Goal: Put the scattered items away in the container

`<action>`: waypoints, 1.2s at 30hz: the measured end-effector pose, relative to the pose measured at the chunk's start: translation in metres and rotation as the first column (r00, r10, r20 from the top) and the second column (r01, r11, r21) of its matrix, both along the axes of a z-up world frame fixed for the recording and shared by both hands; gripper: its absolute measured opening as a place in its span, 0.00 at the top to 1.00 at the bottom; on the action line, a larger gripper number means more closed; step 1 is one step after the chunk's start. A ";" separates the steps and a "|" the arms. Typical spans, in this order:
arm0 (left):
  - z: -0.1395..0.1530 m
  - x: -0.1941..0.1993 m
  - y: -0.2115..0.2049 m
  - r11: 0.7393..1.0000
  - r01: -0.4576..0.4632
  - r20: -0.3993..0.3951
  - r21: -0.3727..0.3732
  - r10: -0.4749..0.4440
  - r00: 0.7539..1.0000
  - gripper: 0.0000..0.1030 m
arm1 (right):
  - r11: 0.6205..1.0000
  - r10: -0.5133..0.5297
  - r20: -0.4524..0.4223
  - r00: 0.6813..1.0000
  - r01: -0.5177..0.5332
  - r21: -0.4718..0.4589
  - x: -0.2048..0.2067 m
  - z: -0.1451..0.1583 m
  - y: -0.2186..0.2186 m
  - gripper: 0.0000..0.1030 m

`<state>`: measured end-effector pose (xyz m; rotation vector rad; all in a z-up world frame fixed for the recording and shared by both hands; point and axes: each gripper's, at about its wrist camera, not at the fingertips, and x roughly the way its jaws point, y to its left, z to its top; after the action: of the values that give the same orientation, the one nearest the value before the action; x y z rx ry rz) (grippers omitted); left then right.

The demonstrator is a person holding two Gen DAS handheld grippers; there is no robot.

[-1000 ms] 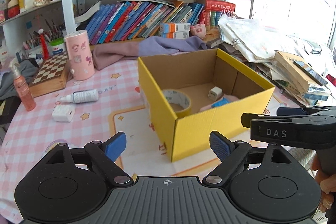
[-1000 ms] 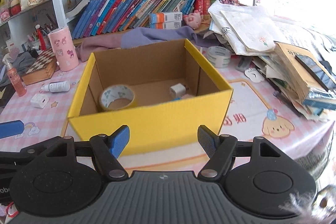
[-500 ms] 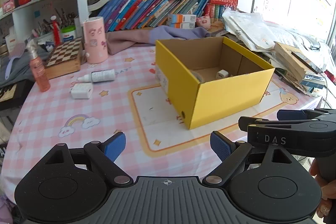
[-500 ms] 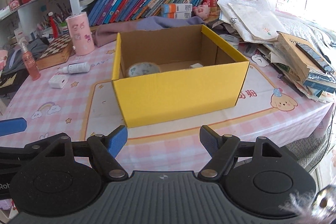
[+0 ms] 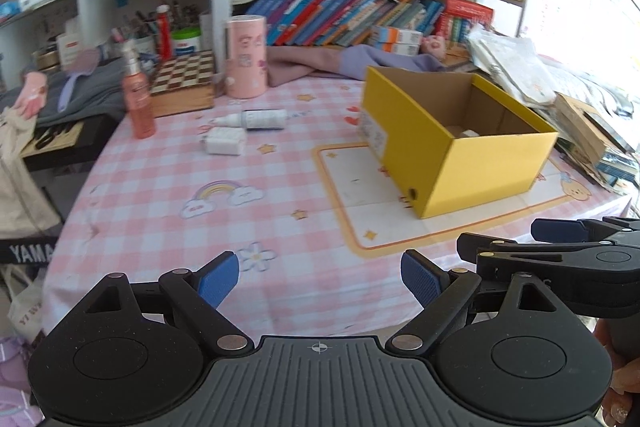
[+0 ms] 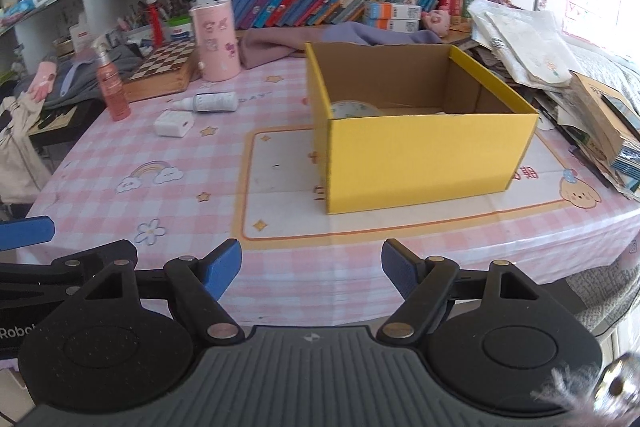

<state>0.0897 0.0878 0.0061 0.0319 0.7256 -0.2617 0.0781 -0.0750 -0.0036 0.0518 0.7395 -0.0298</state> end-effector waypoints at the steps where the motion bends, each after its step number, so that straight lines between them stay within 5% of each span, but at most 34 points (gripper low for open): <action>1: 0.000 -0.002 0.005 1.000 -0.010 0.000 0.000 0.010 1.000 0.12 | 1.000 0.010 -0.001 1.000 -0.010 -0.001 0.000 0.000 0.005 0.26; 20: -0.004 0.003 0.061 0.987 -0.162 -0.015 -0.015 0.162 0.987 0.12 | 0.986 0.164 -0.016 0.986 -0.164 -0.010 0.025 -0.002 0.062 0.26; 36: -0.018 0.091 0.059 0.983 -0.182 -0.048 0.025 0.183 0.982 0.12 | 0.982 0.190 -0.044 0.981 -0.191 -0.004 0.130 -0.014 0.063 0.26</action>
<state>0.1810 0.1463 -0.0120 -0.0223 0.7762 -0.0800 0.2085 -0.0115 -0.0175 -0.0280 0.7849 0.1490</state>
